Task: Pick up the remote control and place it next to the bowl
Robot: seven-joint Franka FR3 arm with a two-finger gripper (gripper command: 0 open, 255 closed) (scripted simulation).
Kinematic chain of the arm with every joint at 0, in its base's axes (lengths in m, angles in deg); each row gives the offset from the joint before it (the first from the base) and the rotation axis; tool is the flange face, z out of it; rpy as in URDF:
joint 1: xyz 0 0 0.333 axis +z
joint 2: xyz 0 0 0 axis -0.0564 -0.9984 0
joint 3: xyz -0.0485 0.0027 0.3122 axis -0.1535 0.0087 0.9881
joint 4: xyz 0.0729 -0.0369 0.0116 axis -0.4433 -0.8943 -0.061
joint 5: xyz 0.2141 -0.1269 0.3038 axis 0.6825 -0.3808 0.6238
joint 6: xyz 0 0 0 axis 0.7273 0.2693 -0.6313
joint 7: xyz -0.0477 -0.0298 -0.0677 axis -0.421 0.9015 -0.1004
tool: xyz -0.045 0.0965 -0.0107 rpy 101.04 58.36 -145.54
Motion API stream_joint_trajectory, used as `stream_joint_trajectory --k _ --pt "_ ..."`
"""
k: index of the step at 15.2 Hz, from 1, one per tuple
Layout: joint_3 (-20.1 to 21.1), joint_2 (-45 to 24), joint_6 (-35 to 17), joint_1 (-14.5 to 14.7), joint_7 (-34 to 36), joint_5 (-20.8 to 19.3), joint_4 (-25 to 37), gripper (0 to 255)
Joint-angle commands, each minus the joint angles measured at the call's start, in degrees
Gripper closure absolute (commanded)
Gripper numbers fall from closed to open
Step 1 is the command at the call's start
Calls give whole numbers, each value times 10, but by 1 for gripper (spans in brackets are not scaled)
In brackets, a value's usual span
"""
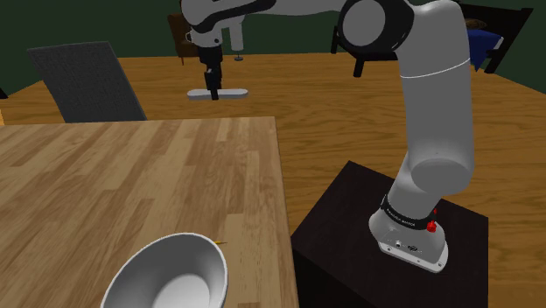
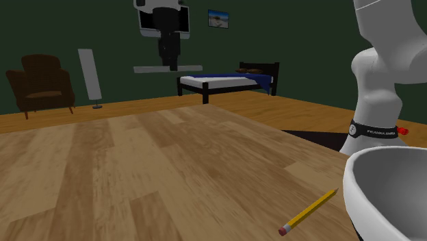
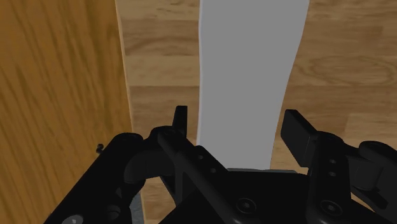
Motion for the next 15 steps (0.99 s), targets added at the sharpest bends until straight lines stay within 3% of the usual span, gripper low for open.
stream_joint_trajectory --k 1,3,8,15 --pt "0 -2 16 1 1 0 18 255" --pt "0 -2 27 1 1 0 29 255" --pt "13 93 -20 31 45 -3 -112 255" --pt "41 195 -58 72 114 -2 -251 255"
